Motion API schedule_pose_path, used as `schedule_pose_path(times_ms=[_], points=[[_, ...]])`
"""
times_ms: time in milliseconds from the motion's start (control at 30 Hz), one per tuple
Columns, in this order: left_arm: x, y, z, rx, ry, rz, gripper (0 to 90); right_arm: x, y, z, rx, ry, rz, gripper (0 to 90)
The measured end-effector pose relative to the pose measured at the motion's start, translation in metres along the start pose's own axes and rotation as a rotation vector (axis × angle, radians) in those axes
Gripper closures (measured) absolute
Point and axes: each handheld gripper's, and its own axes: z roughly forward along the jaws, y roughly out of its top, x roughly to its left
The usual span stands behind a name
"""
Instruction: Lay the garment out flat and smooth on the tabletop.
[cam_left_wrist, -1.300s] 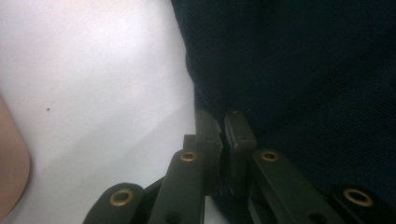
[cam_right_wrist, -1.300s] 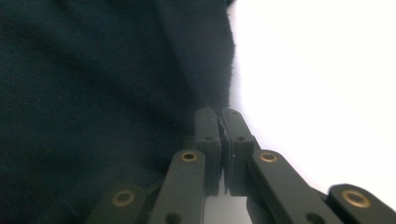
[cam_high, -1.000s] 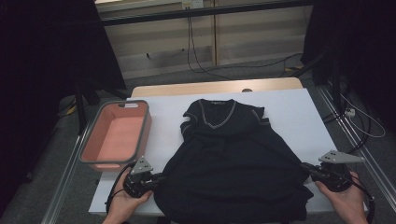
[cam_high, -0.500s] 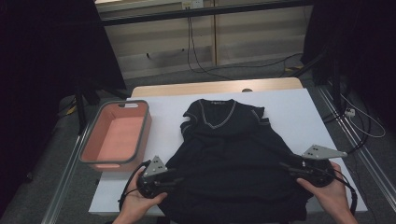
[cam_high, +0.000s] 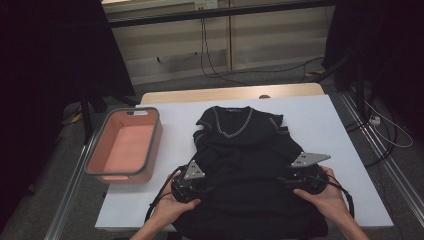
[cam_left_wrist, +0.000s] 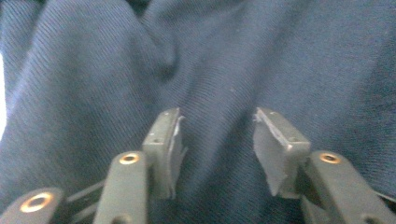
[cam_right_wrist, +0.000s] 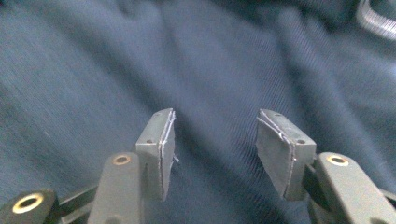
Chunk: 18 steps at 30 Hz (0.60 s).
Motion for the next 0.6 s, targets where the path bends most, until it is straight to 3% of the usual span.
schedule_pose_path(times_ms=[100,167,233,267,300,467,600], points=[[-0.005,-0.002,0.001,-0.006,0.002,0.005,54.9,-0.003,-0.004,0.006,0.022,0.007,0.023,49.2],[-0.004,-0.002,0.003,-0.013,-0.008,0.008,58.9,-0.005,-0.003,0.005,0.029,0.014,0.038,55.7],[-0.003,-0.002,0.004,-0.021,-0.044,0.012,73.4,-0.004,-0.003,0.004,0.03,0.033,0.033,70.9],[-0.003,-0.001,0.004,-0.009,-0.049,0.013,81.3,-0.003,-0.002,0.004,0.036,0.045,0.019,81.2],[-0.003,0.0,0.004,-0.007,-0.047,0.016,85.1,-0.001,-0.002,0.004,0.041,0.066,0.014,86.0],[-0.004,-0.002,0.0,0.007,-0.07,0.007,88.2,0.007,-0.003,0.001,0.041,0.033,-0.012,87.7],[-0.012,-0.007,-0.005,0.006,-0.073,0.021,88.2,0.017,-0.009,-0.005,0.035,0.022,-0.038,87.8]])
